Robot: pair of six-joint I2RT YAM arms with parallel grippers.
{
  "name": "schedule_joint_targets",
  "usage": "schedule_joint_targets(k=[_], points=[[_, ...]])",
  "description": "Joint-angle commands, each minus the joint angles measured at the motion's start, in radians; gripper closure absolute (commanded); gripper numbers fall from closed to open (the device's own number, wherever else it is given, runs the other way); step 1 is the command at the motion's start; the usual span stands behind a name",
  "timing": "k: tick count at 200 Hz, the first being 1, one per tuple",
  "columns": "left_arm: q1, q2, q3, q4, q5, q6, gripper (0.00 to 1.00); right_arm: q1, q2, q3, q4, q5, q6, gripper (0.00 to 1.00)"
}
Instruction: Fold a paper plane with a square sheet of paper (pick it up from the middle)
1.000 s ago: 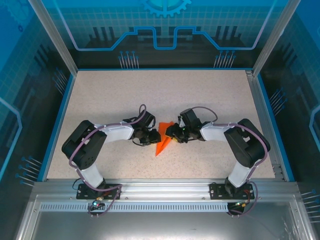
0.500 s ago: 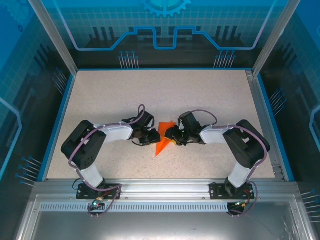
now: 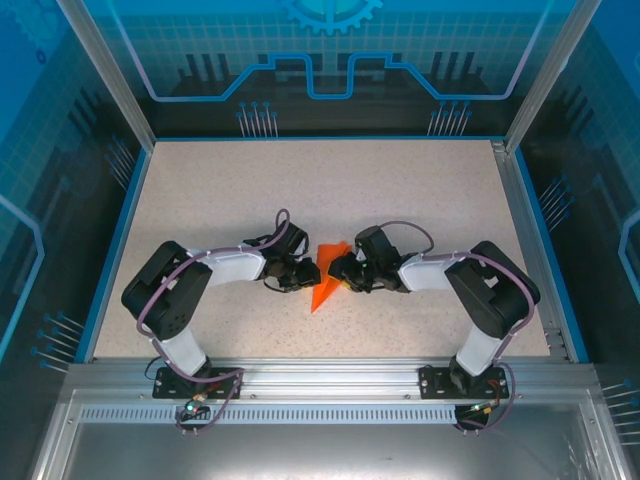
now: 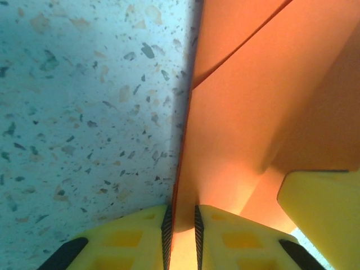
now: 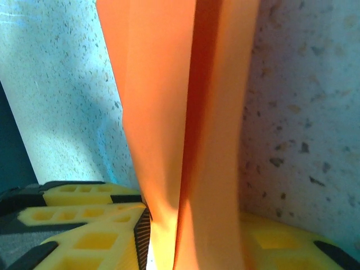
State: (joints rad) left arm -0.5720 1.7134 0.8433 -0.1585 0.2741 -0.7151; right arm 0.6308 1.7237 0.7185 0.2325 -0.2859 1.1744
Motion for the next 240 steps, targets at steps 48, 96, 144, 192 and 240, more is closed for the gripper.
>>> schedule_joint_targets(k=[48,96,144,192,240], points=[[0.009,-0.038,-0.037,0.009,-0.012,-0.018,0.79,-0.023,0.061,0.067,0.064,0.001,-0.077,0.71],[0.015,-0.064,-0.048,0.015,-0.015,-0.023,0.79,-0.026,0.08,0.11,0.021,-0.012,-0.118,0.76],[0.017,-0.083,-0.065,0.032,-0.016,-0.033,0.79,-0.026,0.109,0.156,-0.038,-0.038,-0.183,0.84],[0.019,-0.178,-0.109,0.03,-0.08,-0.046,0.77,-0.026,0.037,0.266,-0.249,0.009,-0.366,0.95],[0.024,-0.367,-0.165,-0.043,-0.271,-0.053,0.73,-0.021,-0.068,0.433,-0.657,0.262,-0.652,0.95]])
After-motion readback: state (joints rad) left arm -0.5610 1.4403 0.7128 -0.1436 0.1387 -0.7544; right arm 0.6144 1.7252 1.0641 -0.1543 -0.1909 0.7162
